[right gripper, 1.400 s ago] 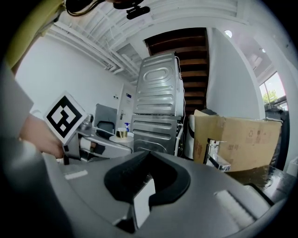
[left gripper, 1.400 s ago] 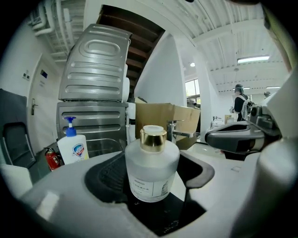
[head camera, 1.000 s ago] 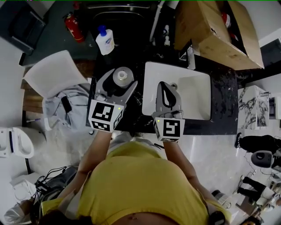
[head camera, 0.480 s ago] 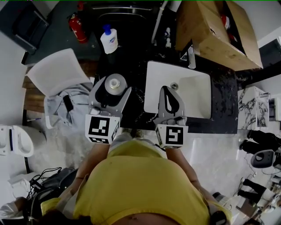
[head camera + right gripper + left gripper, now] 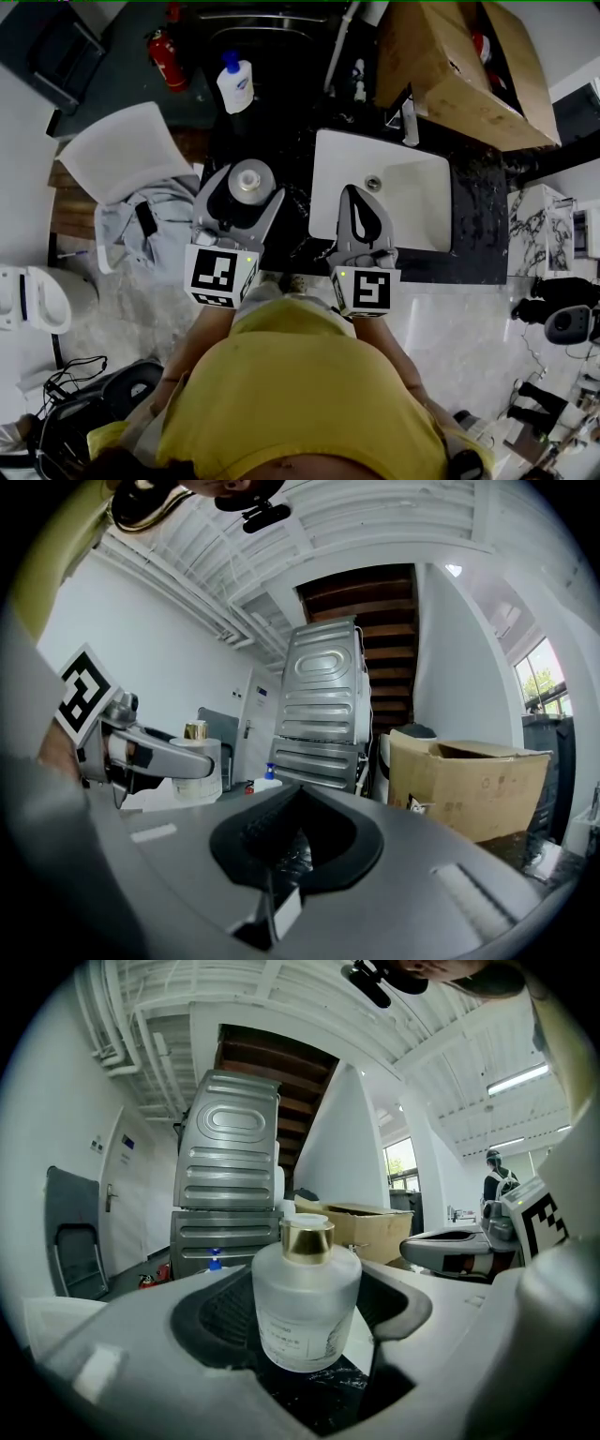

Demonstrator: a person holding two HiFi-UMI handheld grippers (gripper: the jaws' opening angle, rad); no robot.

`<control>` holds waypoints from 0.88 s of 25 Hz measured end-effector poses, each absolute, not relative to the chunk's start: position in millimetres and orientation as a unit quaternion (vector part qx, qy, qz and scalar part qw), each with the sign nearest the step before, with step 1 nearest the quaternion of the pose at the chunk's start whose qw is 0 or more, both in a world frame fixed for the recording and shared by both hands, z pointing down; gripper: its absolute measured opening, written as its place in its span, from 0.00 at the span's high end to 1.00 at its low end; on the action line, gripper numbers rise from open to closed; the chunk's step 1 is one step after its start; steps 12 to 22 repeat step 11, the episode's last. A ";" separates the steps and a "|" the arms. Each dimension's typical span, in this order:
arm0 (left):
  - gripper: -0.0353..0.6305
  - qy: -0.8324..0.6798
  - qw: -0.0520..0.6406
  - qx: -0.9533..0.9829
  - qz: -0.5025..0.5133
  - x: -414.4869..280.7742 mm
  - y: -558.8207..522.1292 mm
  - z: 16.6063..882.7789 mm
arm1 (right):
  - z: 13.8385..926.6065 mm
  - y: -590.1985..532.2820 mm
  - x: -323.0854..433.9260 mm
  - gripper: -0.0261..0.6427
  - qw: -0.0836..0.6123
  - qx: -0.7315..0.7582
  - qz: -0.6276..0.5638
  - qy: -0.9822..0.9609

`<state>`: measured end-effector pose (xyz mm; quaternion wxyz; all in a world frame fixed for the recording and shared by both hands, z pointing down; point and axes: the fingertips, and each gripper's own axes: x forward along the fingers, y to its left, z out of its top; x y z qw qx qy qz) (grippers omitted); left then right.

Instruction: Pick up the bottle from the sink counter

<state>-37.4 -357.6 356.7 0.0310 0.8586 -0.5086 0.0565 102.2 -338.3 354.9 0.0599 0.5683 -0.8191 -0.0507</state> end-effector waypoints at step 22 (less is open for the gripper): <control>0.44 -0.501 0.028 0.863 0.055 -34.8 -358.6 356.0 | 356.0 -338.6 101.5 0.96 0.062 0.572 -0.052 -0.816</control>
